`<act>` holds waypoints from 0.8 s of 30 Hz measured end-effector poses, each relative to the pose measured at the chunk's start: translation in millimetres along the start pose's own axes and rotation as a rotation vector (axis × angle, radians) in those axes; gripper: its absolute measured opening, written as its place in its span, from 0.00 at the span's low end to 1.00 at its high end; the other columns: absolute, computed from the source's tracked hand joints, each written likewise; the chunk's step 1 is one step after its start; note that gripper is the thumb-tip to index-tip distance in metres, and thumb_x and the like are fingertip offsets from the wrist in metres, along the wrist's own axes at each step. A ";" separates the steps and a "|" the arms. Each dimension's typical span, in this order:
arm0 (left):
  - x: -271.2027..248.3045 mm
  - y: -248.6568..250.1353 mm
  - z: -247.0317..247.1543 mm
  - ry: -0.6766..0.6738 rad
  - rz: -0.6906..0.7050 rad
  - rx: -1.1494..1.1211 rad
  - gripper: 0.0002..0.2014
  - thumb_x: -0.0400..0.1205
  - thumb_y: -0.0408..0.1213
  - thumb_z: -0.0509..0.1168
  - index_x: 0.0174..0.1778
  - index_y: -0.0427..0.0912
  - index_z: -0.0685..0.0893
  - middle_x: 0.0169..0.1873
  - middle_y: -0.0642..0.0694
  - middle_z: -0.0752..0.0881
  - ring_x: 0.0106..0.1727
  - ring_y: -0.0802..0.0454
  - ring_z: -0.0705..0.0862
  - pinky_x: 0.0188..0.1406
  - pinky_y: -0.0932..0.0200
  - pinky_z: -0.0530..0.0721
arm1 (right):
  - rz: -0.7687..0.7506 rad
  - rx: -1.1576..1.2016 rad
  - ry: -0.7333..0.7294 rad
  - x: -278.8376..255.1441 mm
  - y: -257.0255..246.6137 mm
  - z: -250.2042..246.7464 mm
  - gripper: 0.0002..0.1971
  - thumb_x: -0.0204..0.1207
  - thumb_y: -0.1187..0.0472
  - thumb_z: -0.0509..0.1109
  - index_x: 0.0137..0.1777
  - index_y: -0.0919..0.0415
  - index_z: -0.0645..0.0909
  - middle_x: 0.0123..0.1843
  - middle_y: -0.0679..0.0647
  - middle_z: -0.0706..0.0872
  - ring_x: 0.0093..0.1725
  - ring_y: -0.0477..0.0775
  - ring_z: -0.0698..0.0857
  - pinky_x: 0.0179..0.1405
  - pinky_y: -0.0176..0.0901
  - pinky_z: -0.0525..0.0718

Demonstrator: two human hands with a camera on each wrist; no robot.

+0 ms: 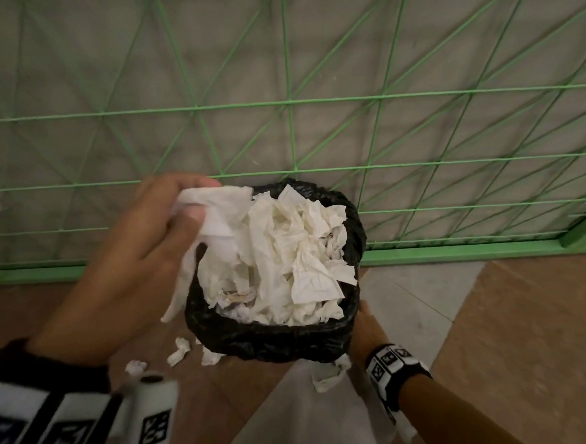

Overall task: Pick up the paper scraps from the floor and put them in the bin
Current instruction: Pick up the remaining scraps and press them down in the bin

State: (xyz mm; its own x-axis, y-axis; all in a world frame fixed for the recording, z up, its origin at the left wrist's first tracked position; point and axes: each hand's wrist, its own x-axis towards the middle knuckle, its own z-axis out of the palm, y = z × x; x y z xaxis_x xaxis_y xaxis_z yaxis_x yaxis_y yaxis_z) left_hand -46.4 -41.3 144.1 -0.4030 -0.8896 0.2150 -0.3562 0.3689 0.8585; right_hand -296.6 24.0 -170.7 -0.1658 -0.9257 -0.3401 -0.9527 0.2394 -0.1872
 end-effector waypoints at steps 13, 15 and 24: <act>0.9 -48.4 64.6 -0.134 -0.092 0.567 0.10 0.73 0.26 0.64 0.31 0.45 0.82 0.38 0.48 0.79 0.43 0.45 0.83 0.43 0.51 0.81 | 0.084 0.828 0.612 -53.7 16.7 -240.3 0.08 0.85 0.59 0.58 0.53 0.64 0.73 0.40 0.61 0.79 0.36 0.56 0.78 0.26 0.39 0.75; 3.6 -49.8 72.5 -0.242 -0.127 0.540 0.09 0.75 0.28 0.60 0.35 0.40 0.85 0.39 0.44 0.85 0.46 0.42 0.85 0.46 0.49 0.84 | -0.046 0.857 0.624 -65.7 -14.3 -282.0 0.09 0.86 0.58 0.58 0.56 0.65 0.73 0.40 0.60 0.79 0.34 0.54 0.77 0.18 0.36 0.74; 10.5 -22.0 17.2 -0.246 -0.181 0.091 0.21 0.76 0.16 0.57 0.46 0.46 0.87 0.41 0.49 0.90 0.42 0.54 0.89 0.43 0.64 0.85 | -0.218 0.271 0.301 -45.2 -115.7 -271.8 0.18 0.84 0.52 0.58 0.69 0.60 0.68 0.65 0.61 0.73 0.63 0.62 0.75 0.64 0.52 0.73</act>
State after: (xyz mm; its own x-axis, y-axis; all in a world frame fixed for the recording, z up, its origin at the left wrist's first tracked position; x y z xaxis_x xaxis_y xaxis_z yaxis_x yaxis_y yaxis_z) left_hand -57.3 -54.1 119.4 -0.5138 -0.8554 -0.0658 -0.5100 0.2428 0.8252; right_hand -248.1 -41.4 116.7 -0.0735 -0.9972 0.0096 -0.8794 0.0603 -0.4722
